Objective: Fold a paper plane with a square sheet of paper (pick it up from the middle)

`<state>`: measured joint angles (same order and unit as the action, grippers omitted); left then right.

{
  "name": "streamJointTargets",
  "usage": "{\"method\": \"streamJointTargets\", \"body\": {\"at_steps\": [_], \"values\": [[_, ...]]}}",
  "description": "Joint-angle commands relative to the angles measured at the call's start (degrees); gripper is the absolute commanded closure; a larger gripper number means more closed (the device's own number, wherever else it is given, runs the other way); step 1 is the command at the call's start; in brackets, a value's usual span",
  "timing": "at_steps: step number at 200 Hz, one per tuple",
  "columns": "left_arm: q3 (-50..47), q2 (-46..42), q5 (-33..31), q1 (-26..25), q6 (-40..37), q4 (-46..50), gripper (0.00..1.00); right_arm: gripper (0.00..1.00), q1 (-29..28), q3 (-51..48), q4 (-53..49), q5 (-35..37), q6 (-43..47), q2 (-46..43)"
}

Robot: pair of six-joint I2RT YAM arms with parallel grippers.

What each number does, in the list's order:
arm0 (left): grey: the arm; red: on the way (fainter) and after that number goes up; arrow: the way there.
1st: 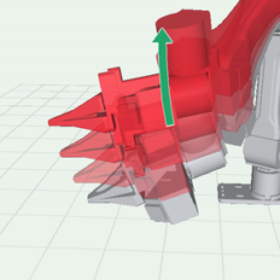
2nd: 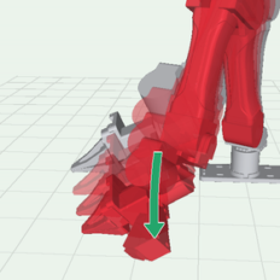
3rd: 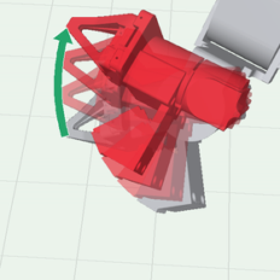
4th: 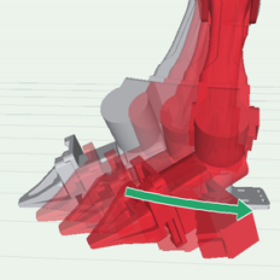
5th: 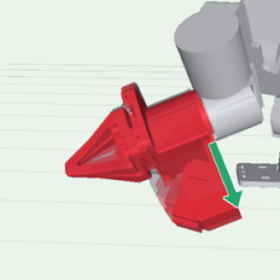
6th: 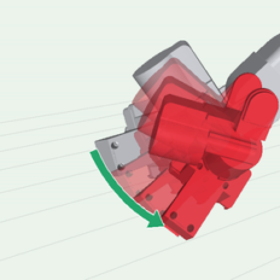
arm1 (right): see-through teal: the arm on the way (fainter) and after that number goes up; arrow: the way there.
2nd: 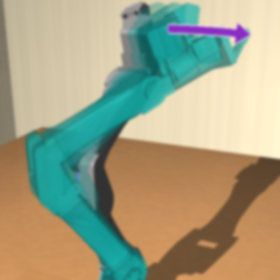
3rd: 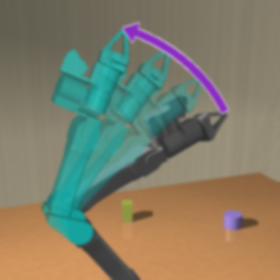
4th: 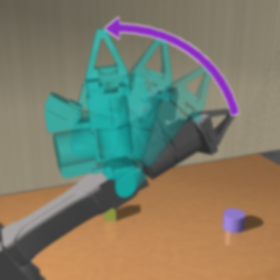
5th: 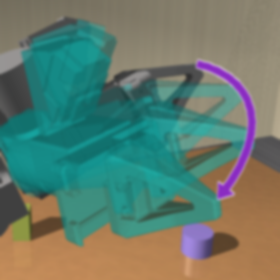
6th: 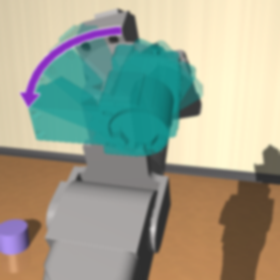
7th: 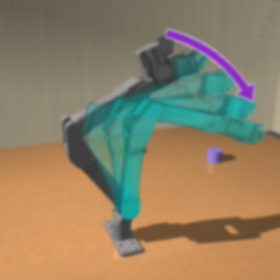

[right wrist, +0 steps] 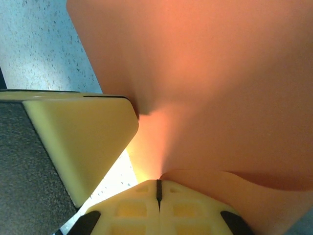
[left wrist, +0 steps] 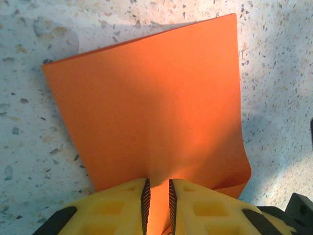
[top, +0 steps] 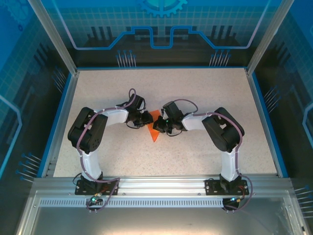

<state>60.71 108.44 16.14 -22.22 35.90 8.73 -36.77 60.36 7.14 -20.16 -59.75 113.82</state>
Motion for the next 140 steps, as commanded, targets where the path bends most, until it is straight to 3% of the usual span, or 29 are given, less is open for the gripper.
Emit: {"method": "streamJointTargets", "body": {"at_steps": [1, 140], "values": [[-0.95, 0.71, 0.32, 0.24, -0.13, 1.46, 0.77, 0.95, -1.02, 1.20, 0.17, -0.40, 0.77, 1.49], [-0.77, 0.63, 0.47, 0.20, -0.23, 1.63, 0.77, 0.94, -0.93, 1.27, 1.22, -1.10, 1.12, 2.69]]}}
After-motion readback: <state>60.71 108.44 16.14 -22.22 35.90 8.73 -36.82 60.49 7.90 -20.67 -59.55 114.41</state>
